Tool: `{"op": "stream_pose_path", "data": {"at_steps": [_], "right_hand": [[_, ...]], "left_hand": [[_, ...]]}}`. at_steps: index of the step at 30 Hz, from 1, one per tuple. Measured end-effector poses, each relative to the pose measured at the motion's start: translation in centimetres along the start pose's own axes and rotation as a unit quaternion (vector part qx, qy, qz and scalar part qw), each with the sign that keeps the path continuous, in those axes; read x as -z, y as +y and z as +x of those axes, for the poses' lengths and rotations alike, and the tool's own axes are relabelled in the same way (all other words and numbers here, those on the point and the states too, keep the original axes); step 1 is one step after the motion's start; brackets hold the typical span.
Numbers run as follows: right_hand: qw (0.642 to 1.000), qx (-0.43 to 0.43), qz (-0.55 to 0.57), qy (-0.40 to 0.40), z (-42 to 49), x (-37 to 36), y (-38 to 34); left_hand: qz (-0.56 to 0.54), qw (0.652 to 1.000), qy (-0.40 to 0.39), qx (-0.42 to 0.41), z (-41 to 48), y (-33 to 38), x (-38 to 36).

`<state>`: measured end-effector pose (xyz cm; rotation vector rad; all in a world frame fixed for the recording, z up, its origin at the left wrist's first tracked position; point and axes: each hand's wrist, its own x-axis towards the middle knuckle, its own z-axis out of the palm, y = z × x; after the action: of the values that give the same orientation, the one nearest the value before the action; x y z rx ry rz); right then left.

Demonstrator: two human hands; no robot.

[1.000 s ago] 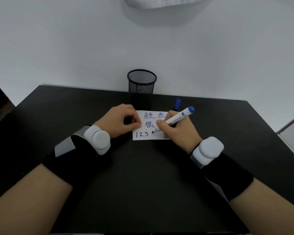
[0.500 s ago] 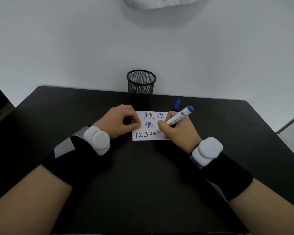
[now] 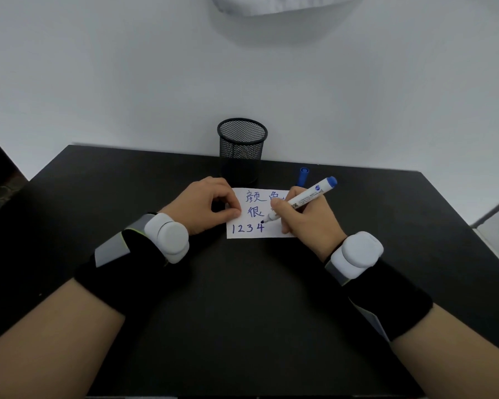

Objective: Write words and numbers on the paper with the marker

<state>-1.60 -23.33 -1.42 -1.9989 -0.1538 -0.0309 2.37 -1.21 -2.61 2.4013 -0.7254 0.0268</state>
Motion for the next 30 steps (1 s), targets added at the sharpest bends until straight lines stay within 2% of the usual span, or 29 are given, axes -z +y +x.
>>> {"op": "stream_pose_path", "data": {"at_steps": [4, 8, 12, 30], "right_hand": [[1.000, -0.004, 0.014, -0.012, 0.0, -0.3, -0.3], [0.999, -0.003, 0.016, -0.030, 0.1, -1.1, -0.9], [1.000, -0.008, 0.024, -0.005, 0.1, -0.6, -0.7], [0.999, 0.012, -0.030, -0.023, 0.0, -0.3, 0.2]], "left_hand": [[0.011, 1.000, 0.013, -0.011, 0.1, 0.3, -0.1], [0.015, 1.000, -0.007, -0.020, 0.2, 0.4, -0.2], [0.006, 1.000, -0.007, -0.015, 0.1, 0.1, 0.0], [-0.004, 1.000, -0.012, 0.000, 0.1, 0.1, 0.0]]}}
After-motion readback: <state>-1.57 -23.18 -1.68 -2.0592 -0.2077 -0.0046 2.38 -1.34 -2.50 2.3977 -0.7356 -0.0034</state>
